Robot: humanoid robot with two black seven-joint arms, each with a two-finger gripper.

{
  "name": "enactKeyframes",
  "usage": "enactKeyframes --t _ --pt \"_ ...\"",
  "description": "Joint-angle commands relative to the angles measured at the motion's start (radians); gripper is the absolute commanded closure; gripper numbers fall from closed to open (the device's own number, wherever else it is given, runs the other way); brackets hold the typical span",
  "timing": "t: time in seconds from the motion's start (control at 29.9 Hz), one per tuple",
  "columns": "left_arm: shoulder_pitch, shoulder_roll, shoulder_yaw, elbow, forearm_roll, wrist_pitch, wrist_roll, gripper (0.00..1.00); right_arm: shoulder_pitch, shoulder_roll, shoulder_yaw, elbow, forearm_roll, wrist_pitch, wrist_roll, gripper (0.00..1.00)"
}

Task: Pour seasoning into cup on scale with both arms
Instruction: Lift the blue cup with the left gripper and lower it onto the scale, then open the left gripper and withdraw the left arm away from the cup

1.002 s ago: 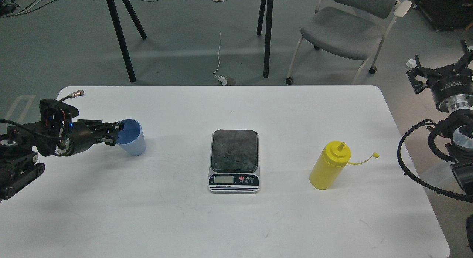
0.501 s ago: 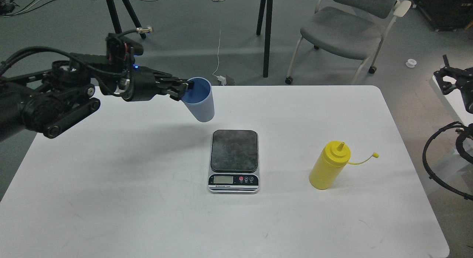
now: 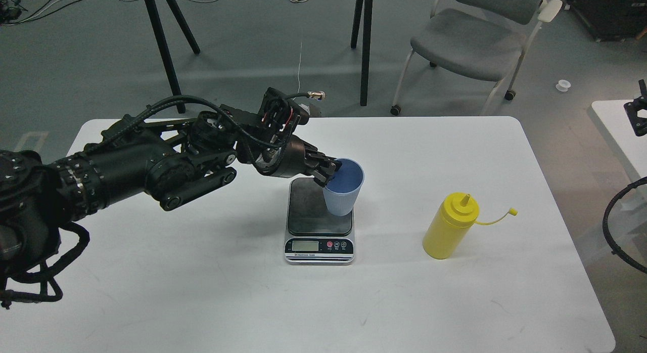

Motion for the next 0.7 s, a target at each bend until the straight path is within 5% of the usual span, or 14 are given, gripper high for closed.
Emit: enactKeyframes --t 0.0,0.37,0.5,0.67 --pt "0.004 0.001 0.008 0.003 0.0 0.001 0.0 0.97 -0.002 0.001 0.001 0.0 0.002 0.0 0.0 0.01" --pt "0.002 0.004 0.006 0.037 -0.002 0.002 -0.001 0.84 -0.003 -0.001 0.001 0.002 0.003 0.0 -0.002 0.0" --pt "0.004 0.013 0.006 0.035 -0.009 0.002 -0.006 0.51 -0.015 -0.001 0.001 0.012 0.003 0.0 -0.006 0.0" --pt "0.002 0.025 -0.012 0.034 -0.037 0.005 -0.012 0.23 -0.086 -0.033 0.015 0.123 0.011 0.0 -0.005 0.01"
